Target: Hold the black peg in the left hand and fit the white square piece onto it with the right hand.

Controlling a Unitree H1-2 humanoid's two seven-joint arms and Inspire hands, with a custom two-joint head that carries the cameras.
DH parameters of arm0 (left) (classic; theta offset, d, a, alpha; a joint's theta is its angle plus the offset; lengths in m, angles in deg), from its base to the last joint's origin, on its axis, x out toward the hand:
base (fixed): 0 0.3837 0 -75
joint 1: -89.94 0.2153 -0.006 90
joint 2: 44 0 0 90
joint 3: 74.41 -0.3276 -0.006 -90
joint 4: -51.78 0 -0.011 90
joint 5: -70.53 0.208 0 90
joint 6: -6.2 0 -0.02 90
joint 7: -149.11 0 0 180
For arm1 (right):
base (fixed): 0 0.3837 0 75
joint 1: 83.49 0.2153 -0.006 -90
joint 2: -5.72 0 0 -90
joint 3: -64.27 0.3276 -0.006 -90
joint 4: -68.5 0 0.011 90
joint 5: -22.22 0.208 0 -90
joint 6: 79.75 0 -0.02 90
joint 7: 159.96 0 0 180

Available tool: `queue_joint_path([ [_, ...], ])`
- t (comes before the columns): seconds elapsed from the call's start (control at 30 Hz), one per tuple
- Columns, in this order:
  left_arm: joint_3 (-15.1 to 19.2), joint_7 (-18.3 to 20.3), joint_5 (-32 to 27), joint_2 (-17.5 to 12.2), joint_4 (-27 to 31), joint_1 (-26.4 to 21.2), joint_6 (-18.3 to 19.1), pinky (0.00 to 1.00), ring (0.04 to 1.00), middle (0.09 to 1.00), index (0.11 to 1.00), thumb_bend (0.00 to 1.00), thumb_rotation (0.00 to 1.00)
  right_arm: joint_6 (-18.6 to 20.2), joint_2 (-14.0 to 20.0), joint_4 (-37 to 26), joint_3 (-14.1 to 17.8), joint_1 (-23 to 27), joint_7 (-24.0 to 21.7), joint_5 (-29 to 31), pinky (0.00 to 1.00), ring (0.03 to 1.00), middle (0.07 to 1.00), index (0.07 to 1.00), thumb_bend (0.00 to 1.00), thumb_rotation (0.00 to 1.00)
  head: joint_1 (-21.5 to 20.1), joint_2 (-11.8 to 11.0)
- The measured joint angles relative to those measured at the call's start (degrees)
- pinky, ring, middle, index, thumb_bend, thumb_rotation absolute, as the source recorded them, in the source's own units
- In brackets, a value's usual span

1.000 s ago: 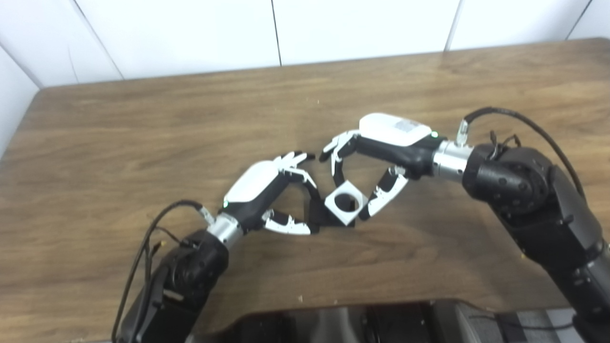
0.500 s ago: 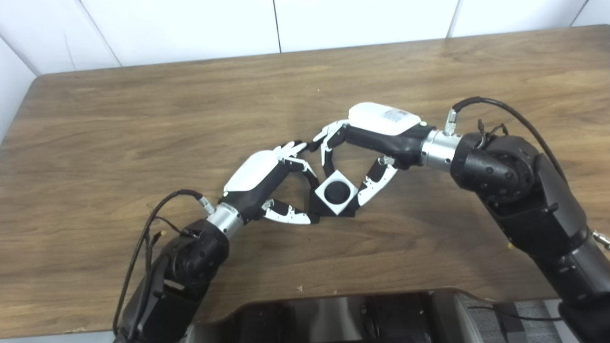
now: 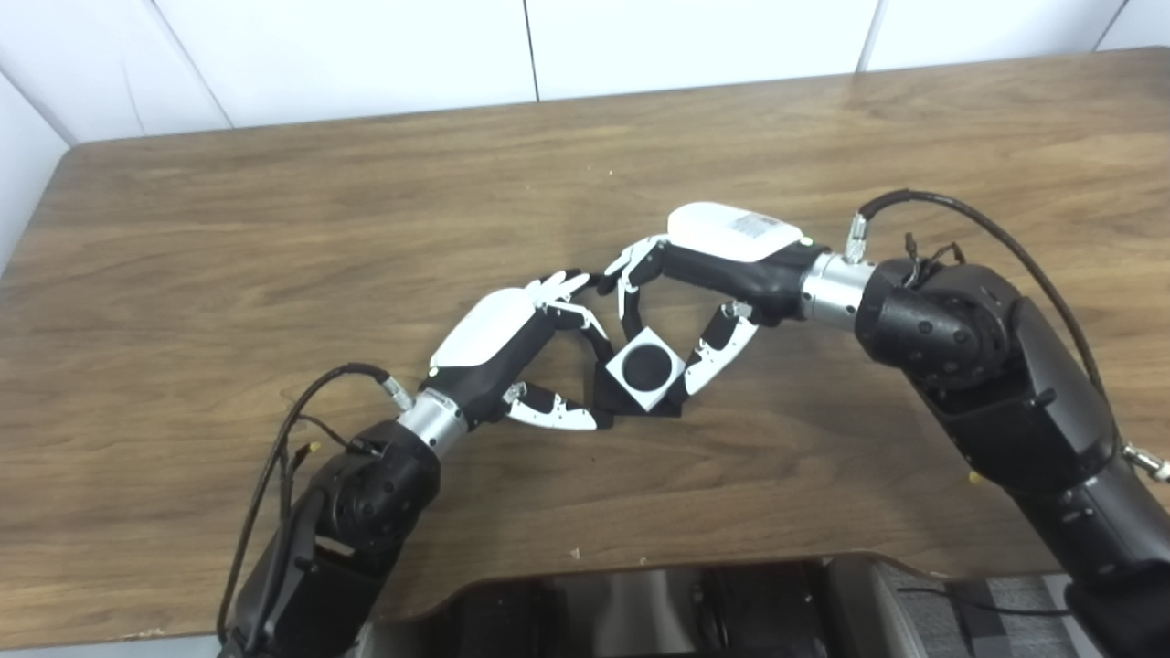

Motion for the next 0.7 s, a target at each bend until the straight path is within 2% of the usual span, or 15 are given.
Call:
queue_joint_path([
  [0.33,0.09,0.16,-0.01,-0.03,0.02,0.00,0.01,1.00,1.000,0.964,0.490,0.52,0.08,0.10,0.25,0.00,0.08,-0.44,-0.01,-0.04,0.78,0.863,0.797,0.484,0.52,0.14,-0.62,0.18],
  [0.47,0.06,0.21,0.00,-0.02,0.02,-0.02,-0.02,1.00,1.000,0.963,0.490,0.52,0.08,0.85,0.70,0.00,-0.40,-0.29,-1.11,-1.17,0.77,0.878,0.828,0.496,0.52,0.15,-0.62,0.00],
  [0.5,0.00,0.21,0.00,0.00,0.02,-0.03,-0.03,1.00,1.000,0.963,0.490,0.52,0.08,1.22,0.90,-0.01,-0.81,-0.03,-1.71,-1.58,0.78,0.883,0.847,0.650,0.76,0.26,-0.53,0.09],
  [0.53,-0.06,0.24,0.00,0.00,0.02,-0.06,-0.04,1.00,1.000,0.963,0.490,0.52,0.08,1.84,1.14,-0.01,-1.33,0.31,-2.41,-2.10,0.78,0.883,0.853,0.696,0.83,0.29,-0.53,0.09],
  [0.6,-0.11,0.29,0.04,-0.01,0.02,-0.12,-0.04,1.00,1.000,0.963,0.490,0.52,0.08,2.40,1.77,-0.01,-1.92,0.90,-4.00,-2.81,0.77,0.881,0.860,0.743,0.89,0.30,-0.53,0.09],
  [0.7,-0.08,0.29,0.04,-0.02,0.03,-0.11,-0.02,1.00,1.000,0.963,0.490,0.52,0.08,3.04,3.02,-0.01,-2.13,0.99,-5.46,-3.36,0.78,0.880,0.872,0.777,0.91,0.29,-0.62,0.18],
])
